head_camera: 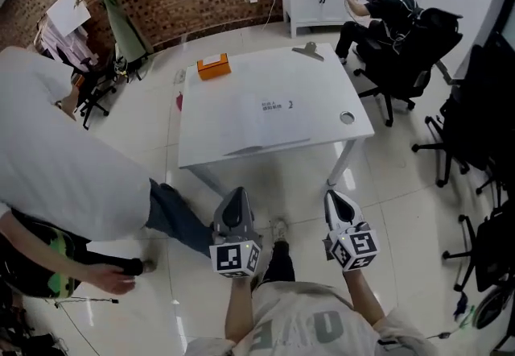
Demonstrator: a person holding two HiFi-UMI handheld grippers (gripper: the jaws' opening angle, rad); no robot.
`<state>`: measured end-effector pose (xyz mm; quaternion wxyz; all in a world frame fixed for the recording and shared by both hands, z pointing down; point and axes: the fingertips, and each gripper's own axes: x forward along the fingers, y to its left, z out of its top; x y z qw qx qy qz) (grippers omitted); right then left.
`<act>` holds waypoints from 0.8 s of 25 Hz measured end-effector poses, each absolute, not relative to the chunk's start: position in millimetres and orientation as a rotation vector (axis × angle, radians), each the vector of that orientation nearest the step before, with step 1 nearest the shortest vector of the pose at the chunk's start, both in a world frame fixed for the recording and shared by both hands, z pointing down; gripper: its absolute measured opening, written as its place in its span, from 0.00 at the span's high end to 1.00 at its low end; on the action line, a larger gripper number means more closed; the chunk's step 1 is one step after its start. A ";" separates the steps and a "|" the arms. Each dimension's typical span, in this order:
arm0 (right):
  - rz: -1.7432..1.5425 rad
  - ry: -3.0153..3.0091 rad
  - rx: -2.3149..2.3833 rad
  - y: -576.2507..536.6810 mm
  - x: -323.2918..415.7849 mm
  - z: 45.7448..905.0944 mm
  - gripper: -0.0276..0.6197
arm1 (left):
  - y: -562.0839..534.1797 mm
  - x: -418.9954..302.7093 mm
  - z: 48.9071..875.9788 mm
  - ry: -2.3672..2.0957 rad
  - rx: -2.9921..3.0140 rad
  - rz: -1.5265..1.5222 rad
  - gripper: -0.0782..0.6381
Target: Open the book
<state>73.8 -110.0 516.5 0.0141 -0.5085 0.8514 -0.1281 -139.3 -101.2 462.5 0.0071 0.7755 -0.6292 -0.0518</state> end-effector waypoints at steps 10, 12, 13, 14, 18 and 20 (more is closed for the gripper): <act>-0.361 2.622 -1.462 72.0 112.9 484.2 0.95 | 110.4 -78.3 472.6 -1.904 2.408 -0.152 0.87; -0.353 2.631 -1.447 93.3 112.4 478.8 0.95 | 130.9 -72.2 466.0 -1.907 2.417 -0.152 0.87; -0.349 2.632 -1.442 101.6 111.7 476.4 0.95 | 137.8 -68.8 462.8 -1.900 2.431 -0.149 0.87; -0.347 2.630 -1.441 109.2 110.9 474.1 0.95 | 143.7 -65.8 459.9 -1.889 2.446 -0.149 0.87; -0.318 2.645 -1.449 129.6 101.4 459.9 0.95 | 154.8 -65.7 442.9 -1.862 2.471 -0.186 0.87; -0.313 2.660 -1.439 141.2 92.7 454.0 0.95 | 163.4 -73.5 433.8 -1.868 2.457 -0.203 0.87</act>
